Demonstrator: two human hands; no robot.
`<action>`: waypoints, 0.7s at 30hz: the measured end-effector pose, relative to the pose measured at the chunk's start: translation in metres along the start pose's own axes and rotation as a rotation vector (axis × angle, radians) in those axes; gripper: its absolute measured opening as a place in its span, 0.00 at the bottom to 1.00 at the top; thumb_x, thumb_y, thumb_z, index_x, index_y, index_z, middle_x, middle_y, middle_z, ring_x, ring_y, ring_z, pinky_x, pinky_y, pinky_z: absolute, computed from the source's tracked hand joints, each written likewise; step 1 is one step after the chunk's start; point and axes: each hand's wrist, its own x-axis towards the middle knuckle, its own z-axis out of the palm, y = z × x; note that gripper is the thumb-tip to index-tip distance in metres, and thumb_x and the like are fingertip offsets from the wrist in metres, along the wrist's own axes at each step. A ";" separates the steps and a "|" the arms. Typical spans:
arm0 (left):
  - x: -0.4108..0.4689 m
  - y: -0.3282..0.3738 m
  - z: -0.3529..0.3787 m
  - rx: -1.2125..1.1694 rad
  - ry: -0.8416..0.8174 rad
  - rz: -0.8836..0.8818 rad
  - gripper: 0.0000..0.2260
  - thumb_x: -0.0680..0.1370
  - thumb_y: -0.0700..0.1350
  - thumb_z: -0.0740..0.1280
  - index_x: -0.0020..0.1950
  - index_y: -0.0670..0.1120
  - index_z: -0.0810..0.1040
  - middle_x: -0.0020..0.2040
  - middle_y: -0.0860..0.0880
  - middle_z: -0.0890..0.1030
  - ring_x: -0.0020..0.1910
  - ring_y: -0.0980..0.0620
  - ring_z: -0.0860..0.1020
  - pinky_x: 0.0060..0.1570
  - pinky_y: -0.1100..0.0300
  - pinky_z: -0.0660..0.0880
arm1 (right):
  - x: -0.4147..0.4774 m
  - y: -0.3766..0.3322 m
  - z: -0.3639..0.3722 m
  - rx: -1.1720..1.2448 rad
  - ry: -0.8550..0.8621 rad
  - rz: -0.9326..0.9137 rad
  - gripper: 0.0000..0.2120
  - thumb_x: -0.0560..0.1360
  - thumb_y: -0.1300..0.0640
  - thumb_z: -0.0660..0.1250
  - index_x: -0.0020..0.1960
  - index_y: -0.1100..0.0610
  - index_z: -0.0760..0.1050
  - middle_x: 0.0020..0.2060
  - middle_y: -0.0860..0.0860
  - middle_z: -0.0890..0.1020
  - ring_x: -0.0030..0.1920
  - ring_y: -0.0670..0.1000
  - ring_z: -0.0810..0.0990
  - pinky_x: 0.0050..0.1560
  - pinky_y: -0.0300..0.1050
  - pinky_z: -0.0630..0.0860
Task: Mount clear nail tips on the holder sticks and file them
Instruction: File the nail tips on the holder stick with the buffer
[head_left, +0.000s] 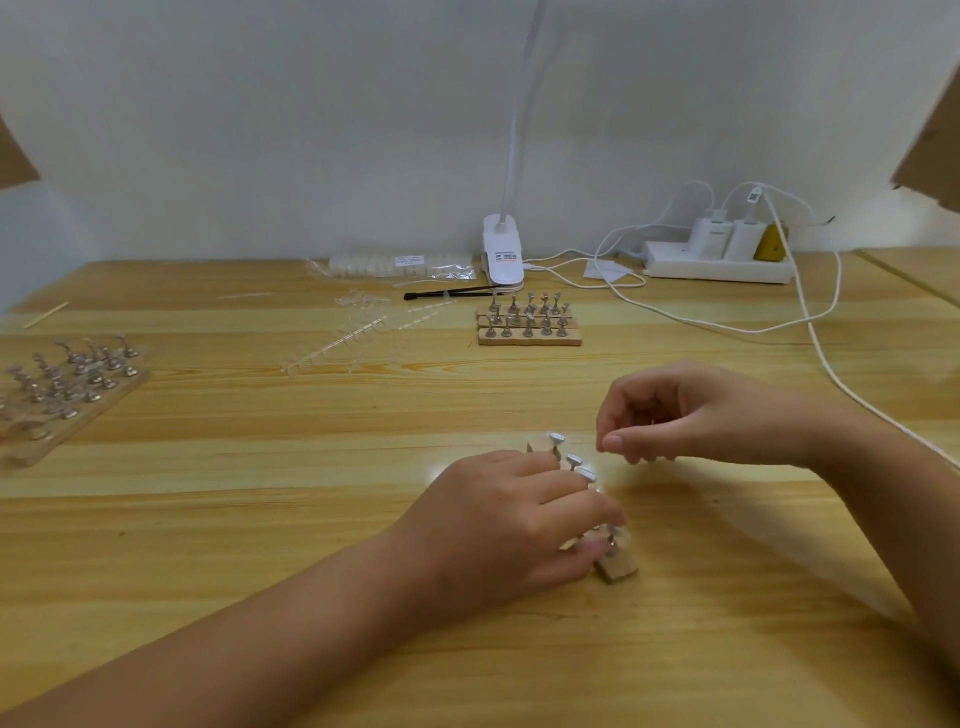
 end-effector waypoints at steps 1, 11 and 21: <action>0.000 0.000 0.000 -0.005 -0.008 -0.005 0.04 0.76 0.47 0.72 0.48 0.49 0.85 0.40 0.54 0.83 0.39 0.53 0.78 0.38 0.60 0.75 | 0.002 0.001 0.002 0.000 -0.002 0.009 0.01 0.74 0.50 0.71 0.44 0.46 0.81 0.36 0.46 0.82 0.37 0.43 0.78 0.39 0.35 0.74; 0.000 0.002 -0.003 0.103 -0.003 0.135 0.07 0.78 0.43 0.66 0.42 0.47 0.82 0.36 0.52 0.79 0.35 0.52 0.76 0.35 0.58 0.75 | 0.006 0.004 0.008 -0.007 0.025 0.035 0.02 0.75 0.54 0.71 0.45 0.50 0.82 0.35 0.45 0.81 0.35 0.41 0.76 0.37 0.33 0.72; 0.005 -0.008 -0.016 -1.047 0.219 -0.757 0.07 0.74 0.48 0.74 0.45 0.47 0.79 0.42 0.49 0.85 0.43 0.54 0.84 0.40 0.67 0.76 | 0.002 -0.009 0.009 0.188 0.229 -0.205 0.06 0.74 0.53 0.70 0.50 0.52 0.81 0.38 0.46 0.81 0.39 0.41 0.78 0.39 0.34 0.75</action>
